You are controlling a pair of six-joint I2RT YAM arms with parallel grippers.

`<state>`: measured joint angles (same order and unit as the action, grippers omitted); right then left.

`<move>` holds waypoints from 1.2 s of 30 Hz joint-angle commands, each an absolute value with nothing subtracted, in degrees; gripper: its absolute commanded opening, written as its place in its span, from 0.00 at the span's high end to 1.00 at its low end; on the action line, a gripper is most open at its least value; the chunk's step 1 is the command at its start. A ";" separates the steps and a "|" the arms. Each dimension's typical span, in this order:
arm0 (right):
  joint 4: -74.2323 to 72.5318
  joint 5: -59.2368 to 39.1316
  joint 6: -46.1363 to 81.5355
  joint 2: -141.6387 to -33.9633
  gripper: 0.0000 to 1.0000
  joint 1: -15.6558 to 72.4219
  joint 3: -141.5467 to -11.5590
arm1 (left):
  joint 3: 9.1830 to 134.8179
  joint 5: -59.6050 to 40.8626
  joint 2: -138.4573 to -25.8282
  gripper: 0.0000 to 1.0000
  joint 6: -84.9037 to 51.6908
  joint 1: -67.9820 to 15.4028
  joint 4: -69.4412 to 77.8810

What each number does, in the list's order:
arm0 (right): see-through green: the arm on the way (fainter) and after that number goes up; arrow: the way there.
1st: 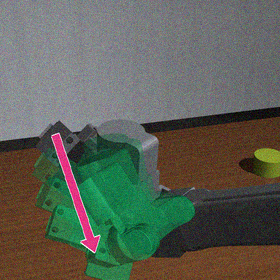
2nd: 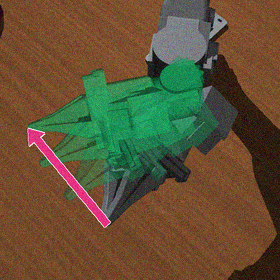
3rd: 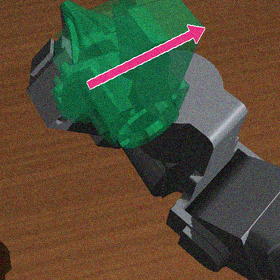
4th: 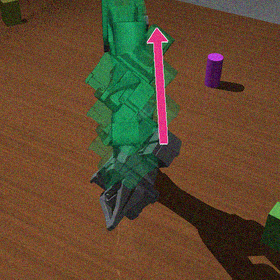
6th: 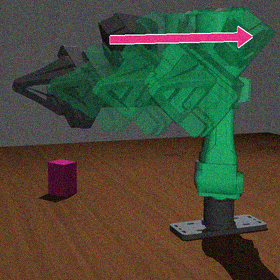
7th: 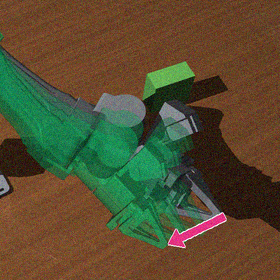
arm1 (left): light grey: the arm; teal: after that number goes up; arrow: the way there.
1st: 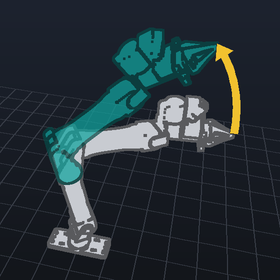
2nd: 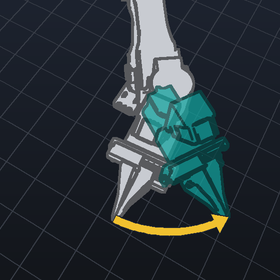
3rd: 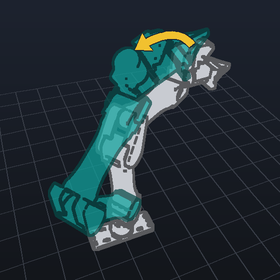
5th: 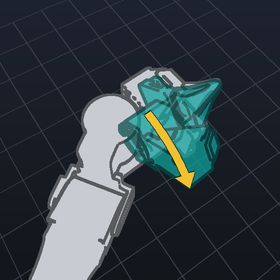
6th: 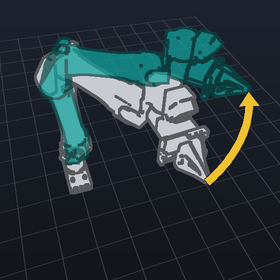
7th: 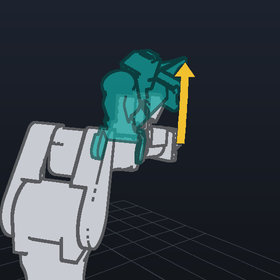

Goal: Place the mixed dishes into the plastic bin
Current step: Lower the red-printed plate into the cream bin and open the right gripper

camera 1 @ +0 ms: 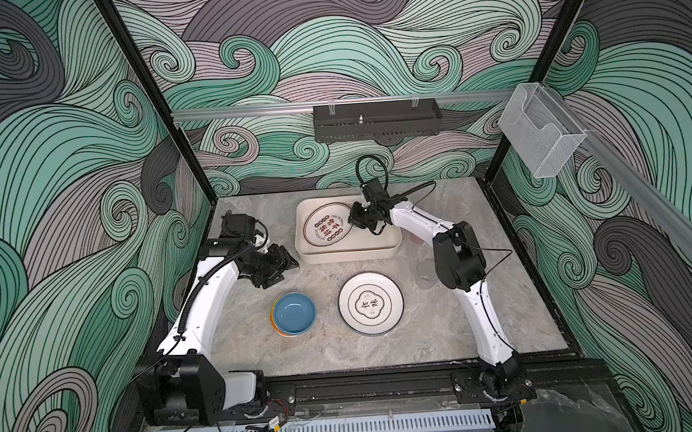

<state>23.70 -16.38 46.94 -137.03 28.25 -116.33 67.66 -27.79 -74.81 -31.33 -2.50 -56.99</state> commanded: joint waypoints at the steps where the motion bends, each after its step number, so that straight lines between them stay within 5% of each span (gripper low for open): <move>1: 19.38 -18.36 47.99 -138.31 1.00 28.04 -117.16 | 67.86 -28.97 -74.83 0.38 -30.41 -2.02 -58.97; 12: 17.83 -18.81 48.69 -139.48 1.00 28.14 -114.59 | 67.10 -29.22 -74.87 0.38 -30.43 -1.81 -58.52; 21: 18.93 -17.03 48.02 -138.62 0.72 27.96 -112.12 | 66.46 -29.68 -74.56 0.38 -30.50 -1.76 -58.06; 36: 25.79 -11.27 39.69 -123.44 0.63 27.24 -102.40 | 65.03 -31.19 -72.12 0.38 -30.19 -1.76 -56.26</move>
